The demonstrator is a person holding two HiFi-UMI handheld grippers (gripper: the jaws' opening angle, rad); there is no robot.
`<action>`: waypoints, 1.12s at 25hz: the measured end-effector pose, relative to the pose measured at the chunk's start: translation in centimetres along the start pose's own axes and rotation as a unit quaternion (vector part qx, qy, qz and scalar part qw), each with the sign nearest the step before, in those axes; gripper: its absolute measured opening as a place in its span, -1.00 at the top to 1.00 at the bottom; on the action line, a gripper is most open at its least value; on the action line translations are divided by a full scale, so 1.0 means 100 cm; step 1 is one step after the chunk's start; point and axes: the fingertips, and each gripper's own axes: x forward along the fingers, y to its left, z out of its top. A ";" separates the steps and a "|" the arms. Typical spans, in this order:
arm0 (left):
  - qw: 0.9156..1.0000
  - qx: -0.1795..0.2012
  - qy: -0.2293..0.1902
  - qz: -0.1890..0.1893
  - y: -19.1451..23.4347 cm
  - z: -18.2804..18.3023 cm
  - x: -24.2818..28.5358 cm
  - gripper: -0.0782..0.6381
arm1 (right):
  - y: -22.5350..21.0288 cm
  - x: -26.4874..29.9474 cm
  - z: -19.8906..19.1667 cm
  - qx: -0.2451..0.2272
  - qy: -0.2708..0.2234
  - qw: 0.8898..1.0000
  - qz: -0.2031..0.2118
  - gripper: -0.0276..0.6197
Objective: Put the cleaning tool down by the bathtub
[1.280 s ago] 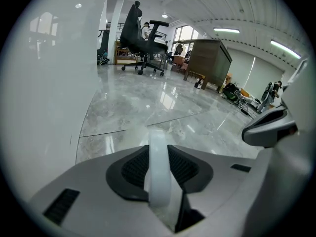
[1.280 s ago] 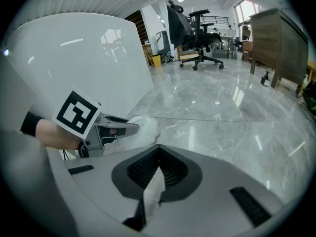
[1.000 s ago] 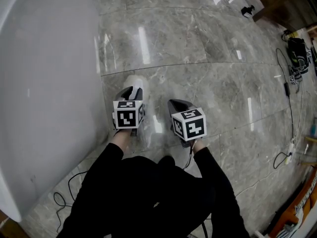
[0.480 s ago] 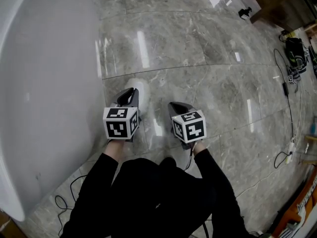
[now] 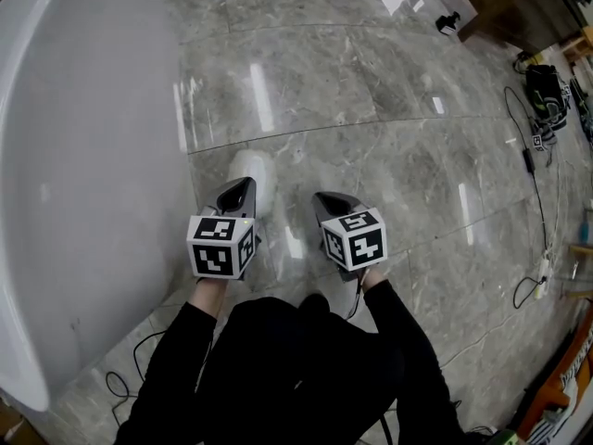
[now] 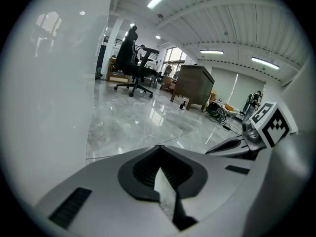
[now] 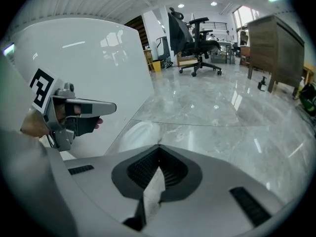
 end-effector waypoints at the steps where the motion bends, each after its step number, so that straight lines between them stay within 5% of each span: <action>1: 1.000 0.004 0.002 -0.002 -0.002 -0.001 -0.001 0.76 | 0.001 0.000 0.000 0.000 -0.002 1.000 0.001 0.91; 28: 0.999 0.005 0.054 0.001 0.000 -0.036 -0.008 0.76 | 0.009 0.000 0.002 -0.048 -0.002 0.999 -0.001 0.91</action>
